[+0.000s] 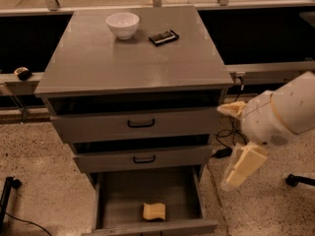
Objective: Pick sponge from bottom drawer and place on counter
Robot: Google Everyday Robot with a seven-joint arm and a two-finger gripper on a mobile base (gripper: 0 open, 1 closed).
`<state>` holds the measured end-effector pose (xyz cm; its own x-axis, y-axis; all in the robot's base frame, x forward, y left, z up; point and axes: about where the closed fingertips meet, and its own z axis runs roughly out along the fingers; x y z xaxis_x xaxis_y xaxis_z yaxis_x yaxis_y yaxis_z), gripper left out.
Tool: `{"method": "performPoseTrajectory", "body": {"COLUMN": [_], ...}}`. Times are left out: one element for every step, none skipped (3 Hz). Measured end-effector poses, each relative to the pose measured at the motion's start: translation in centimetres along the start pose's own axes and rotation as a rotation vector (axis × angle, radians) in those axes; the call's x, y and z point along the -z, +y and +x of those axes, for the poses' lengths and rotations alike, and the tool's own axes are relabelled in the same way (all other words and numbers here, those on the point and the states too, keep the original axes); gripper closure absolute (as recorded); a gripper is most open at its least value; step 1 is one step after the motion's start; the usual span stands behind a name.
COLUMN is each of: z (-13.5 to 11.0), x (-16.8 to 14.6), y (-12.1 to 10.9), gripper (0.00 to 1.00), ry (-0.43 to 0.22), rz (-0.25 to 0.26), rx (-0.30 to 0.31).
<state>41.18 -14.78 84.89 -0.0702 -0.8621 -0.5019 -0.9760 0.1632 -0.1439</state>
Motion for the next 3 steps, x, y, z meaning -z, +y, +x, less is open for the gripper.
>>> {"method": "performPoseTrajectory", "body": {"z": [0.2,-1.2,-4.5], "x": [-1.3,-2.3,-7.4], "y": [0.4,0.3,0.7], "gripper": [0.00,0.00,0.00], "ry": [-0.001,-0.077,-0.276], "rz": [0.010,0.025,0.019], "rx": [0.022,0.039,0.095]}}
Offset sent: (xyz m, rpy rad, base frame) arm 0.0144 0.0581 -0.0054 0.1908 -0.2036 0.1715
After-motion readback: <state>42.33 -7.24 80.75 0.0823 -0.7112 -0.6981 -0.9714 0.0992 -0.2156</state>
